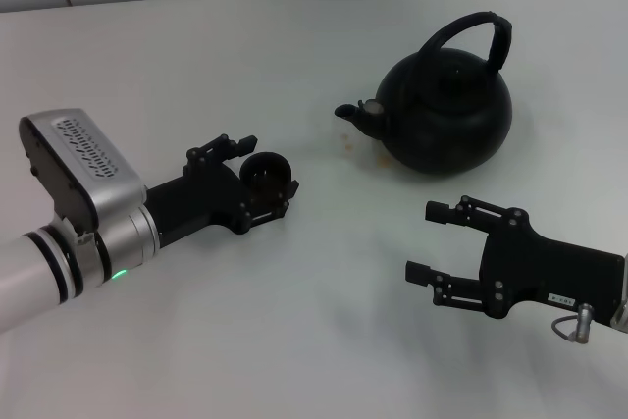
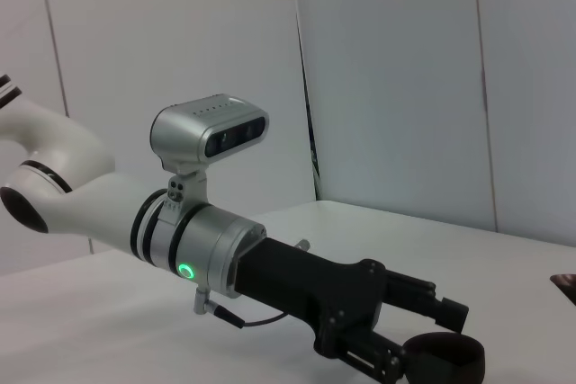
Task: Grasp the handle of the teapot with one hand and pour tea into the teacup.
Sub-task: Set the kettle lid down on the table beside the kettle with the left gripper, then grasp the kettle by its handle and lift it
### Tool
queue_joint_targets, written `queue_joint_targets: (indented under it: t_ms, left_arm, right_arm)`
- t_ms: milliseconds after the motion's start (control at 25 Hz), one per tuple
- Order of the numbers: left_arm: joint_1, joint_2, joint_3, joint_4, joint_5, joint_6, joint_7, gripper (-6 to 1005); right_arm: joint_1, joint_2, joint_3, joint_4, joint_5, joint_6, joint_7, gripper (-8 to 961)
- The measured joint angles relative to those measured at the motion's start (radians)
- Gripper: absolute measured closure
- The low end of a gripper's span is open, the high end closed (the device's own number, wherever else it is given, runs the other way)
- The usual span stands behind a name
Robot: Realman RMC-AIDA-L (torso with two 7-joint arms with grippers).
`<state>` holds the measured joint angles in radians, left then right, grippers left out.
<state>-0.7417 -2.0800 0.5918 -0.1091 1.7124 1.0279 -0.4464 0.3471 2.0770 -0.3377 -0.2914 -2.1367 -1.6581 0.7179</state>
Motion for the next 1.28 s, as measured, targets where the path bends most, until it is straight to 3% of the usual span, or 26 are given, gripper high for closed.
queue_joint_targets:
  t_ms: [200,440,560,600,680,880,1000,1280]
  left_arm:
    - [0.042,0.003,-0.013,0.035,0.000,0.103,-0.002,194]
    - [0.137,0.012,-0.005,0.112,0.001,0.276,-0.028,194]
    - [0.260,0.016,0.019,0.247,0.001,0.429,-0.115,194]
    - [0.260,0.016,0.019,0.247,0.001,0.429,-0.115,194]
    - [0.341,0.021,0.065,0.347,0.002,0.514,-0.187,194]
    - [0.412,0.037,0.132,0.434,0.002,0.590,-0.248,194]
    - [0.445,0.059,0.149,0.441,0.002,0.612,-0.251,194]
    - [0.467,0.089,0.151,0.443,0.043,0.608,-0.251,194]
  right_arm:
    - [-0.002,0.000,0.002,0.001,-0.001,0.000,0.000,177]
    - [-0.001,0.000,0.006,0.002,-0.001,-0.001,0.000,177]
    - [-0.001,0.000,0.008,0.002,-0.001,0.003,-0.001,177]
    - [-0.001,0.000,0.008,0.002,-0.001,0.003,-0.001,177]
    - [-0.002,0.000,0.008,0.002,0.000,0.006,-0.001,177]
    - [-0.002,0.000,0.009,0.002,0.001,0.007,-0.001,177]
    - [-0.002,0.000,0.010,0.005,0.001,0.007,-0.001,177]
    - [-0.008,0.000,0.011,0.006,0.002,0.009,0.000,176]
